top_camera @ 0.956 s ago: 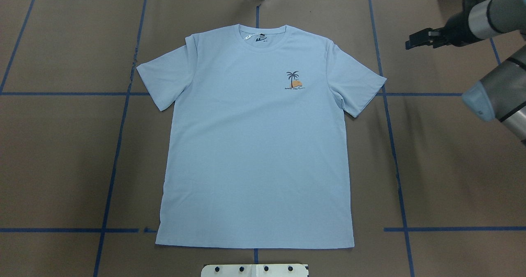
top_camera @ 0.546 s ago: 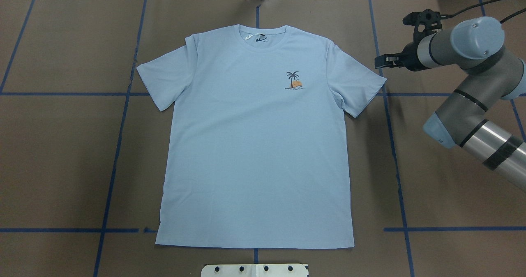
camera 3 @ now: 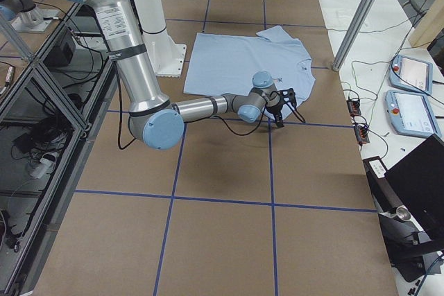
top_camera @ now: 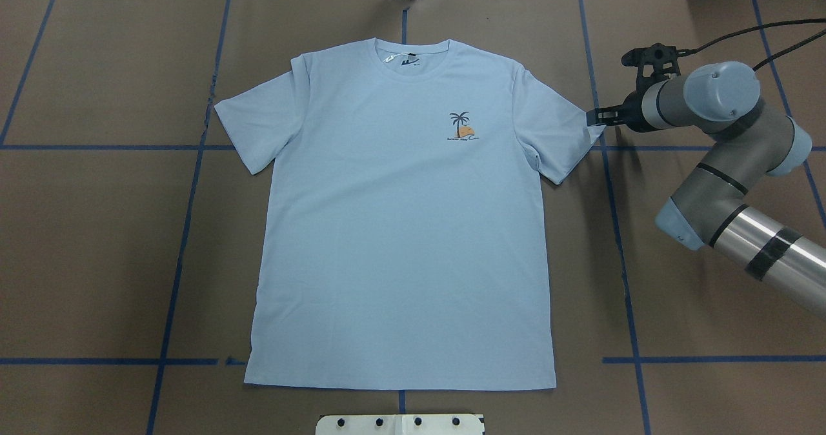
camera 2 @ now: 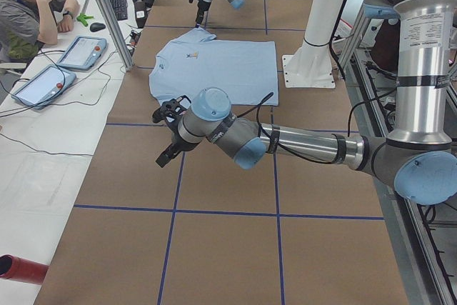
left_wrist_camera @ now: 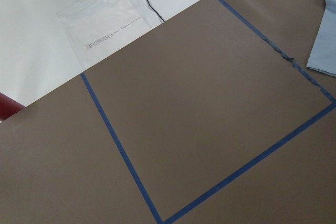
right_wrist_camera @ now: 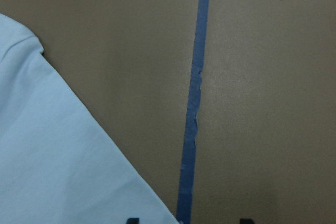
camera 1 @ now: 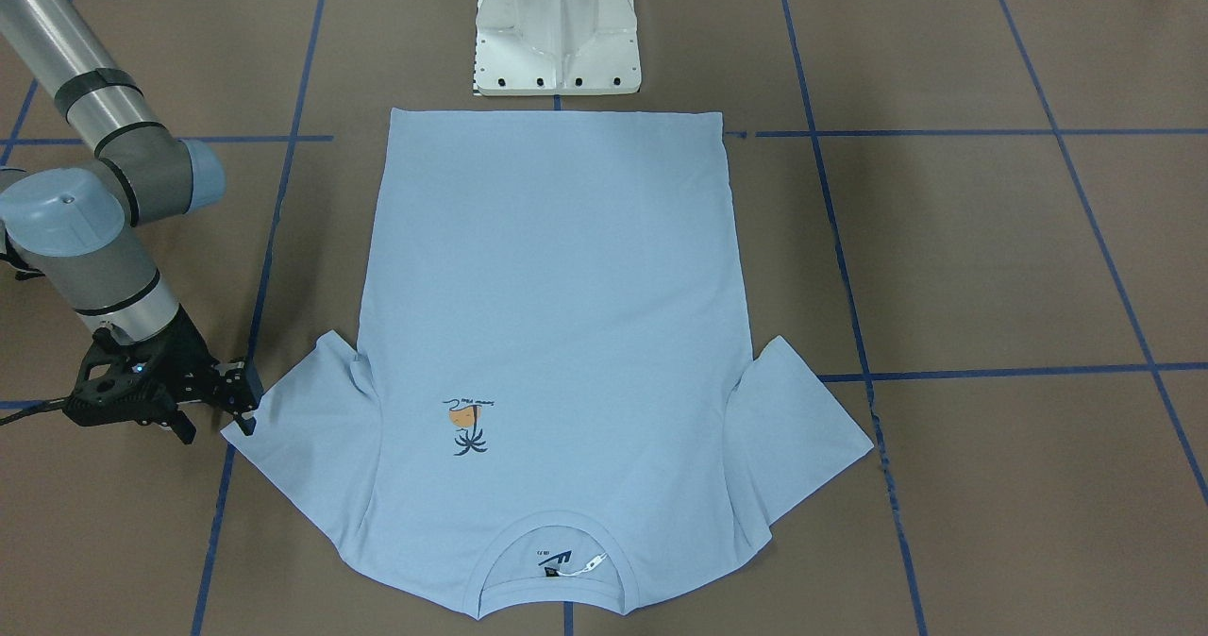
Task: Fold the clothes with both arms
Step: 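Move the right gripper to the sleeve nearest it and grasp it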
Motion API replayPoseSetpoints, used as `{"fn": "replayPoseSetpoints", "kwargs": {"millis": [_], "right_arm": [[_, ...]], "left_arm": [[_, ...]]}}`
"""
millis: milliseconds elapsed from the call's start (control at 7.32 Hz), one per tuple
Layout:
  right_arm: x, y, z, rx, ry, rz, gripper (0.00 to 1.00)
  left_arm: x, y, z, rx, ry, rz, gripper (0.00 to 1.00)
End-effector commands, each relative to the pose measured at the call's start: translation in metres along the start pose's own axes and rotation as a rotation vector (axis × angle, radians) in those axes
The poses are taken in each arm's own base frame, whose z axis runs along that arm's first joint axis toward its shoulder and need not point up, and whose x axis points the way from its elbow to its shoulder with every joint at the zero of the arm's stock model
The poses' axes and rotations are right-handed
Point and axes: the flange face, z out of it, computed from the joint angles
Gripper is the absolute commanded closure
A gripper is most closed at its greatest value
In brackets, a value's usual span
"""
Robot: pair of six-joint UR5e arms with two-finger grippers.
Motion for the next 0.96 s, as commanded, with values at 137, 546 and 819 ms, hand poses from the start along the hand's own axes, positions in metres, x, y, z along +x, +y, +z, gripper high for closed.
{"fn": "replayPoseSetpoints", "kwargs": {"millis": [137,546,819], "right_arm": [[0.0,0.002,0.004,0.0,-0.005,0.002,0.41],[-0.01,0.0,-0.001,0.012,-0.03,0.021,0.42],[-0.012,0.005,0.001,0.006,-0.033,0.017,0.45]], "left_arm": [[0.0,-0.001,0.0,0.001,0.0,0.001,0.0],[0.0,0.0,0.001,-0.001,0.0,0.0,0.0],[-0.001,0.001,0.001,-0.002,0.0,0.001,0.0]]}}
